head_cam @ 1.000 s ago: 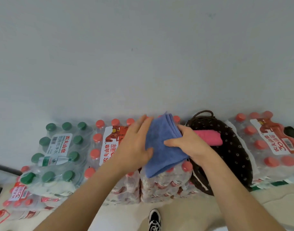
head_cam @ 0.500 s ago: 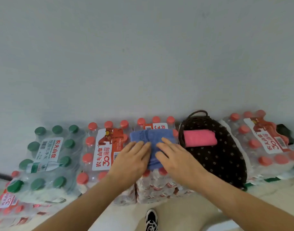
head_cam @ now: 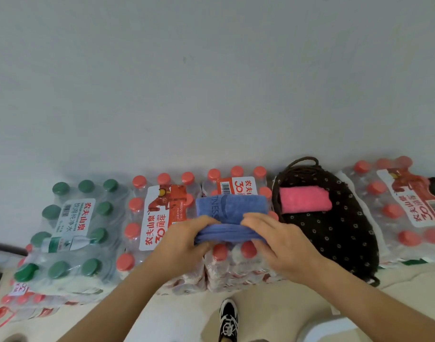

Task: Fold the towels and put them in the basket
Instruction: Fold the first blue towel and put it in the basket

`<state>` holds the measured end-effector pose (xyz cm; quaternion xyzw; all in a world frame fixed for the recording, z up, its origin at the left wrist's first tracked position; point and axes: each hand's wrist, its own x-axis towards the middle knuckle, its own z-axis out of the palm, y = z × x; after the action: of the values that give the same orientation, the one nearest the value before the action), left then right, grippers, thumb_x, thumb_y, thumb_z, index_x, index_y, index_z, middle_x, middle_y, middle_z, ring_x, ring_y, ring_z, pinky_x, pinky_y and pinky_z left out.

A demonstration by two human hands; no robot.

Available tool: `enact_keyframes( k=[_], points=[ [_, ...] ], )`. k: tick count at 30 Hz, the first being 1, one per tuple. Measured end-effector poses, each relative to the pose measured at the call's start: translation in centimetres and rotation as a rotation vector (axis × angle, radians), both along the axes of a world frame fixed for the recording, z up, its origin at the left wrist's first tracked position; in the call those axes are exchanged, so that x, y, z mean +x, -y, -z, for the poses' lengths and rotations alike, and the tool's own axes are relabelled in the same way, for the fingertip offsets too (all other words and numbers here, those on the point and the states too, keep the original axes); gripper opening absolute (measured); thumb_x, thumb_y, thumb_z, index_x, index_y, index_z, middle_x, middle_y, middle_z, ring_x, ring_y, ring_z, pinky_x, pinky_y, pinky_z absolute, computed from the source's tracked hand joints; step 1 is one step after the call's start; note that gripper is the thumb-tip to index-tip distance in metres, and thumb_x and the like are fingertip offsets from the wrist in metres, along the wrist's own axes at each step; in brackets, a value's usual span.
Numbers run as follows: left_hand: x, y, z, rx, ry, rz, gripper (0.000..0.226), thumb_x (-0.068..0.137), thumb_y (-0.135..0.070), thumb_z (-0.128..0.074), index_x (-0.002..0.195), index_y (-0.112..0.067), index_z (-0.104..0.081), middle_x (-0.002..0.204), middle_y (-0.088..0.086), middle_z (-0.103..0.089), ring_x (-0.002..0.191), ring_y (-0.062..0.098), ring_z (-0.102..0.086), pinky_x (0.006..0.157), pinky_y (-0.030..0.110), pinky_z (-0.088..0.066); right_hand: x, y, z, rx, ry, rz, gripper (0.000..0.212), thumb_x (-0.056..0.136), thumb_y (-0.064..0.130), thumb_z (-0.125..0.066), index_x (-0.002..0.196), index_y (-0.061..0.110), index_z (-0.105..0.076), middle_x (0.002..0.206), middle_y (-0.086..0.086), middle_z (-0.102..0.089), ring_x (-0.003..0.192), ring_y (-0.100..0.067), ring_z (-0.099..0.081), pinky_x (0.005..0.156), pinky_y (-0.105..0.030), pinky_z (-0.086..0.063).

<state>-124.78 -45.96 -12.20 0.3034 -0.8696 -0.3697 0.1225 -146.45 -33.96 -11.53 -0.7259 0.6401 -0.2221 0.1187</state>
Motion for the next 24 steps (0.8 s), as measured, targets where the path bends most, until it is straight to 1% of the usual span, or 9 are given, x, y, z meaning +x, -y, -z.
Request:
enact_keyframes(
  k=[2,7,11,14,17,19,21,22,24],
  points=[
    [-0.5,0.7,-0.3,0.03,-0.038,-0.085,0.017,0.089,-0.024,-0.065,0.102,-0.031,-0.057,0.08,-0.015,-0.064,0.07,0.006,-0.06,0.058,0.019,-0.045,-0.1,1.0,-0.2,0.018,0.101,0.087,0.033,0.091,0.03,-0.043,0.124,0.029,-0.045,0.124,0.008,-0.057,0.098,-0.019,-0.064,0.07,-0.041,-0.056],
    [-2.1,1.4,-0.2,0.128,-0.109,-0.322,0.018,0.09,-0.03,-0.064,0.107,-0.031,-0.06,0.094,-0.018,-0.066,0.084,-0.003,-0.061,0.07,0.009,-0.046,-1.0,3.3,0.7,0.087,0.372,0.342,0.023,0.093,0.022,-0.057,0.116,0.023,-0.059,0.114,0.006,-0.063,0.103,-0.01,-0.06,0.091,-0.037,-0.052],
    [-4.1,2.1,0.0,0.044,-0.048,-0.443,0.016,0.092,-0.032,-0.06,0.105,-0.022,-0.062,0.088,-0.012,-0.064,0.077,0.007,-0.061,0.07,0.023,-0.049,-1.3,4.9,0.9,0.173,0.554,0.477,0.014,0.091,0.018,-0.061,0.103,0.024,-0.061,0.097,0.01,-0.065,0.091,-0.007,-0.062,0.082,-0.033,-0.054],
    [-5.2,3.1,-0.2,0.076,0.035,-0.477,0.012,0.092,-0.03,-0.06,0.096,-0.018,-0.061,0.082,-0.005,-0.064,0.075,0.016,-0.06,0.068,0.031,-0.05,-1.2,5.7,0.8,0.174,0.602,0.54,0.009,0.088,0.012,-0.061,0.092,0.02,-0.061,0.085,0.01,-0.063,0.077,-0.001,-0.057,0.067,-0.017,-0.045],
    [-6.2,4.3,-0.4,0.212,0.043,-0.557,0.007,0.087,-0.024,-0.064,0.088,-0.018,-0.062,0.075,-0.006,-0.062,0.074,0.016,-0.059,0.059,0.022,-0.044,-1.3,6.6,0.8,0.198,0.67,0.604,0.01,0.083,0.01,-0.063,0.085,0.017,-0.056,0.072,0.007,-0.056,0.065,-0.002,-0.052,0.061,-0.016,-0.04],
    [-6.8,4.6,-0.6,0.207,0.029,-0.553,0.014,0.084,-0.021,-0.064,0.098,-0.021,-0.059,0.078,-0.01,-0.06,0.078,0.015,-0.06,0.06,0.018,-0.044,-1.7,7.0,0.9,0.217,0.712,0.642,0.014,0.081,0.01,-0.064,0.086,0.017,-0.052,0.067,0.006,-0.049,0.062,-0.006,-0.048,0.06,-0.023,-0.041],
    [-6.8,4.4,-0.5,0.08,0.044,-0.49,0.038,0.083,-0.019,-0.064,0.118,-0.026,-0.052,0.095,-0.006,-0.06,0.087,0.017,-0.06,0.071,0.027,-0.052,-2.1,7.2,1.1,0.241,0.748,0.656,0.021,0.08,0.011,-0.065,0.09,0.015,-0.047,0.069,0.003,-0.046,0.062,-0.008,-0.047,0.058,-0.025,-0.044],
    [-6.6,4.3,-0.5,-0.109,0.069,-0.424,0.045,0.082,-0.018,-0.065,0.123,-0.028,-0.048,0.106,-0.002,-0.058,0.094,0.02,-0.058,0.077,0.035,-0.053,-2.2,7.2,1.2,0.249,0.756,0.652,0.024,0.081,0.01,-0.065,0.092,0.013,-0.045,0.07,0.004,-0.044,0.061,-0.006,-0.047,0.055,-0.021,-0.042],
    [-6.3,4.0,-0.8,-0.613,0.071,-0.179,0.042,0.078,-0.015,-0.065,0.118,-0.025,-0.054,0.12,0.007,-0.057,0.107,0.029,-0.054,0.087,0.044,-0.047,-2.4,7.3,1.0,0.253,0.773,0.632,0.027,0.081,0.007,-0.065,0.094,0.009,-0.042,0.067,0.006,-0.042,0.053,0.002,-0.047,0.046,-0.014,-0.038]
  ],
)
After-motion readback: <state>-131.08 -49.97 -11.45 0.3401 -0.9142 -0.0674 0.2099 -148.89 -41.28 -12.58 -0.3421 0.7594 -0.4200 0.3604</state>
